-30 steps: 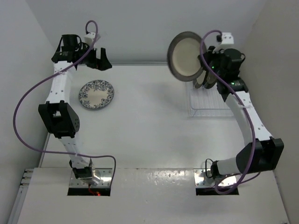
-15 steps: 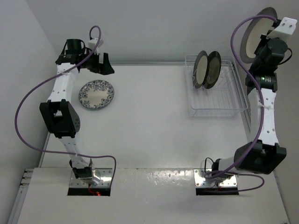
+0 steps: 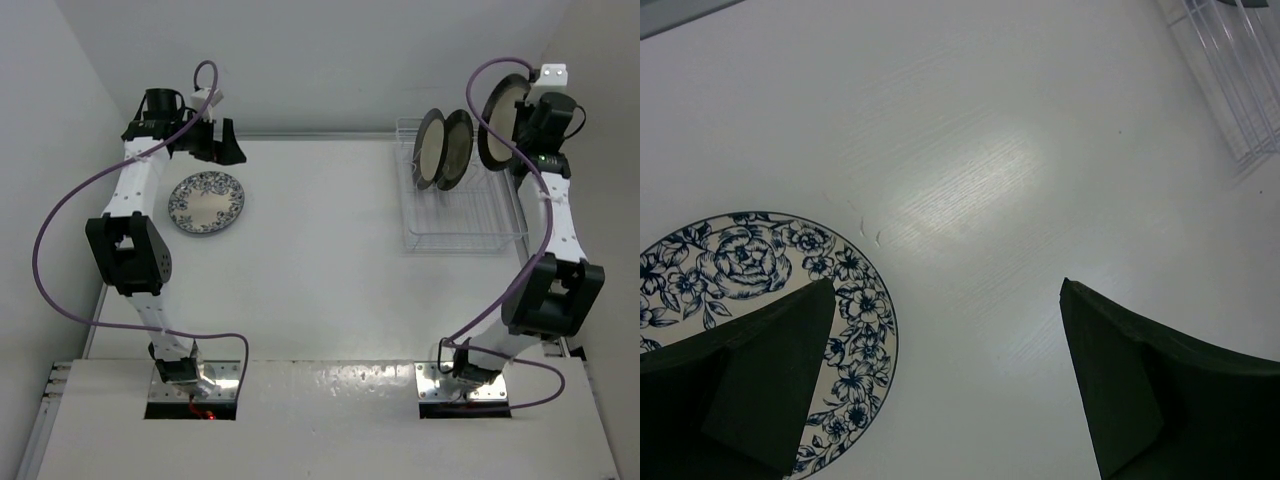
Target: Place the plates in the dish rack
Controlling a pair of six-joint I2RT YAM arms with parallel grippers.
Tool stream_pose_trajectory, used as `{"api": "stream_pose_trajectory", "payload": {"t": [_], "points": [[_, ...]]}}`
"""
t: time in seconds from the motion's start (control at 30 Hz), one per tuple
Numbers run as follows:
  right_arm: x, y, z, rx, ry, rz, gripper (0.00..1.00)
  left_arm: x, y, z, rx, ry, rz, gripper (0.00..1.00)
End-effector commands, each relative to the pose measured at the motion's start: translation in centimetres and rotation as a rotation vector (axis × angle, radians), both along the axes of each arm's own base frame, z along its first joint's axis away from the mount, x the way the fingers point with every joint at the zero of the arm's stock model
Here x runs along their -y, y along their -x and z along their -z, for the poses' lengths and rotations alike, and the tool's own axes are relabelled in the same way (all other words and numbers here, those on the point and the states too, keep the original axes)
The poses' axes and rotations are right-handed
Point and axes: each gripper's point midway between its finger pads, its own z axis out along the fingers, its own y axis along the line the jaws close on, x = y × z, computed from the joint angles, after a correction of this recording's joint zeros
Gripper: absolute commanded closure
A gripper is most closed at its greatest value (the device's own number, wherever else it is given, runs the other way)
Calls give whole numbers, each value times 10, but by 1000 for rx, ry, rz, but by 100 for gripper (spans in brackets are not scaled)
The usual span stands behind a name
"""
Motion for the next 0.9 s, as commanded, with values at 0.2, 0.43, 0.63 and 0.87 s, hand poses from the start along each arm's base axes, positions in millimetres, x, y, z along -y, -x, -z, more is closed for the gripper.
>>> {"api": "stream_pose_trajectory", "payload": {"t": [0.2,0.43,0.63,0.87], "points": [[-1,-18,-43,164,44,58,100,1,5,-19,54,9,3,0],[-6,-32,-17,133,47,58,100,0,5,-15,44,4,-4,0],[-4,-46,-10,115,73,65,100,0,6,-12,35,5,-4,0],[-2,-56,-15,128,117,73,100,-2,5,-11,40,-7,-6,0]]}}
